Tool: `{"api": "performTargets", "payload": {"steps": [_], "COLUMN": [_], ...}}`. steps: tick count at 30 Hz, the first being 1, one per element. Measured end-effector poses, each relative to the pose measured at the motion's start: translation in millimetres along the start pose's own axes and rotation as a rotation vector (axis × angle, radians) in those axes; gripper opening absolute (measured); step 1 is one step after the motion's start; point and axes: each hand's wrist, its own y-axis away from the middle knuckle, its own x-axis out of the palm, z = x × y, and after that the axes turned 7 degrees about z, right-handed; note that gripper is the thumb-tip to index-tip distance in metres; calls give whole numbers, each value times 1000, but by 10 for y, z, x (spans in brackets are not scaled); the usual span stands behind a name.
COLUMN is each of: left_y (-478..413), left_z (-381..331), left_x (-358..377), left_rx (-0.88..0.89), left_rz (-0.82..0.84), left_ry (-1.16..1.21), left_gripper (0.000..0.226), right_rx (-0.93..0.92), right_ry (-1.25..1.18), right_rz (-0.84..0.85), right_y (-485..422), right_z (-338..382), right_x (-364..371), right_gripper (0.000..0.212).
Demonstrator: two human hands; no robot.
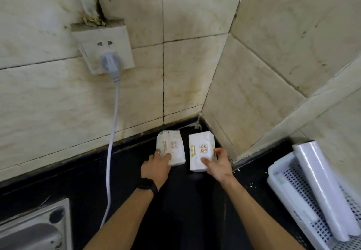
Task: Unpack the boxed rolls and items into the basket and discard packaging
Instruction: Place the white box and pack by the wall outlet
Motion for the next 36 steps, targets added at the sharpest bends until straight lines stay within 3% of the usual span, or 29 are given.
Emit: {"api": "performTargets", "payload": {"steps": [4,7,11,16,19,21,25,27,32,36], "left_y": [15,102,182,201,202,201,211,217,196,146], "left_z": [113,208,314,274,222,197,182,173,59,-94], "left_x": [-27,-49,-80,-151,-197,-234,-299,-314,-366,-416], "left_rx": [40,44,2,-22,-23,-24,-21,-11,8,18], "left_rz": [-51,-93,-128,-166,-199,-206,-216,-220,-233,-241], "left_ry": [26,83,189,265,287,288,250,239,193,199], "left_gripper": [29,26,25,25,25,26,28,29,32,32], "right_rx": [-63,-143,-108,202,268,233,172,124,21,-78], "right_ry": [87,306,498,248,-112,-141,194,228,-36,-63], "right_rz": [10,-76,-200,-183,-135,-157,-207,-238,-339,-231], "right_y": [-236,-339,-295,-226,-257,-378,-482,-463,-332,-12], "right_z": [192,246,231,154,242,299,428,440,305,-69], "right_x": [67,74,191,386,451,476,425,371,339,295], "right_gripper": [43,34,48,81,59,52,55,50,38,42]}}
